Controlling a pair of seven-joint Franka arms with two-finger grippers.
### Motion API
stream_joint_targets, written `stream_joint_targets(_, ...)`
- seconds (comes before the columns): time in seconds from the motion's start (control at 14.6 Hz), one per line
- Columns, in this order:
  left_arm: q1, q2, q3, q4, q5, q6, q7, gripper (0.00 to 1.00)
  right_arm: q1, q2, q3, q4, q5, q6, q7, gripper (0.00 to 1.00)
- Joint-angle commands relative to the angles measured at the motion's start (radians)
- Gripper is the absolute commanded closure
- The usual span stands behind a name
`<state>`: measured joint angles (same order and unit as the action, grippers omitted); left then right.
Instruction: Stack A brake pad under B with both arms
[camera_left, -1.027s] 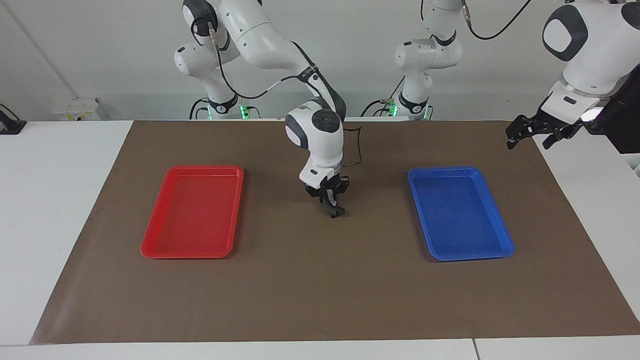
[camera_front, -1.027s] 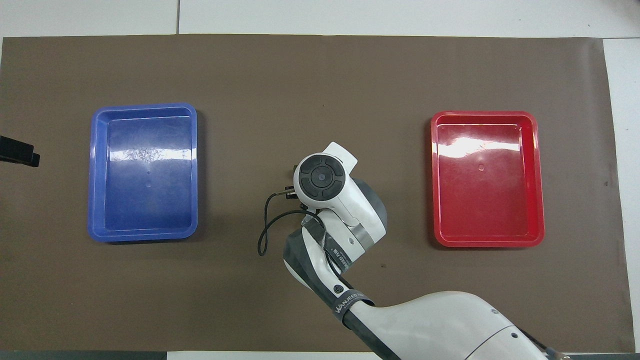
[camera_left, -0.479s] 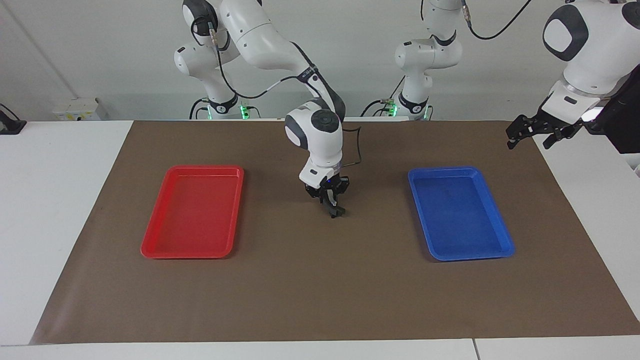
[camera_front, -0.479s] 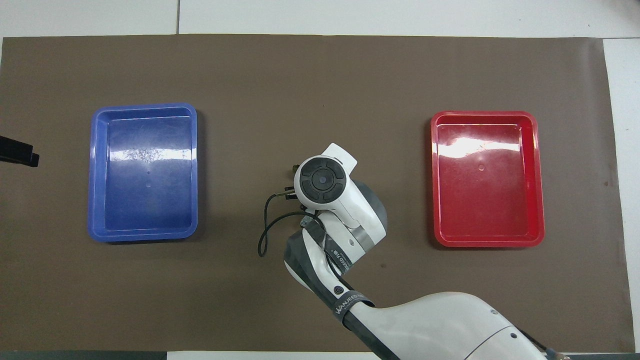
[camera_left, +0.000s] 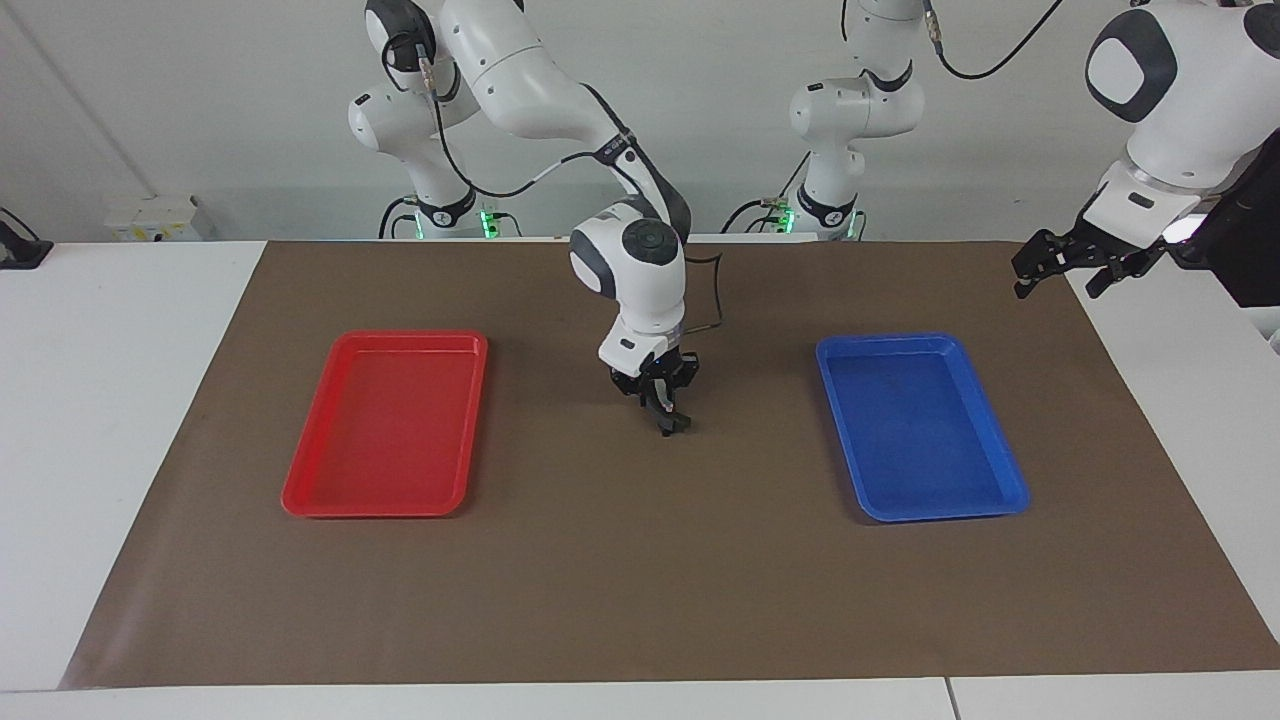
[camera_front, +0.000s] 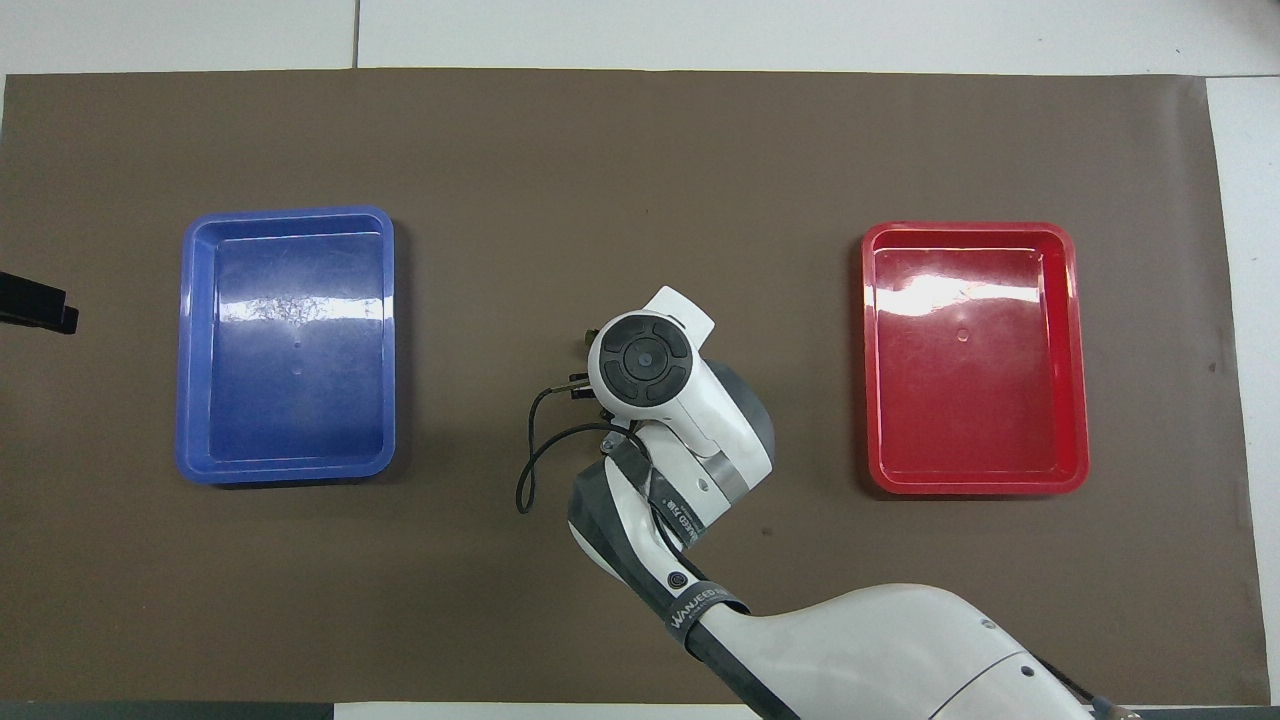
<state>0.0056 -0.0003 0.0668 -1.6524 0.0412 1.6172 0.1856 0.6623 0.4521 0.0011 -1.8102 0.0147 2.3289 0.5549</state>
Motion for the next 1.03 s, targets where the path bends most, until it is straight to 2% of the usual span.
stream_joint_targets(0.0,0.008,-0.021,-0.005,-0.015,0.009,-0.002,0.003,0.01,-0.010,-0.020,0.004,-0.024,0.007,-0.011,0.011,0.89)
stream_joint_targets(0.27,0.007,-0.021,-0.005,-0.015,0.009,-0.002,0.003,0.01,-0.018,-0.021,0.004,-0.023,0.005,-0.014,0.011,0.87)
stream_joint_targets(0.41,0.007,-0.021,-0.005,-0.015,0.009,-0.002,0.003,0.01,-0.020,-0.020,0.004,-0.023,0.007,-0.013,0.013,0.82)
stream_joint_targets(0.48,0.008,-0.021,-0.005,-0.015,0.009,-0.002,0.003,0.01,-0.020,-0.020,0.004,-0.023,0.007,-0.011,0.014,0.59)
stream_joint_targets(0.55,0.007,-0.021,-0.005,-0.015,0.009,-0.002,0.003,0.01,-0.018,-0.021,0.004,-0.024,0.007,-0.011,0.022,0.20)
stream_joint_targets(0.62,0.008,-0.021,-0.005,-0.015,0.009,-0.002,0.003,0.01,-0.015,-0.021,0.004,-0.024,0.005,-0.013,0.022,0.00)
stream_joint_targets(0.96,0.007,-0.021,-0.005,-0.015,0.009,-0.002,0.003,0.01,-0.020,-0.027,0.002,-0.011,-0.001,-0.028,0.020,0.00)
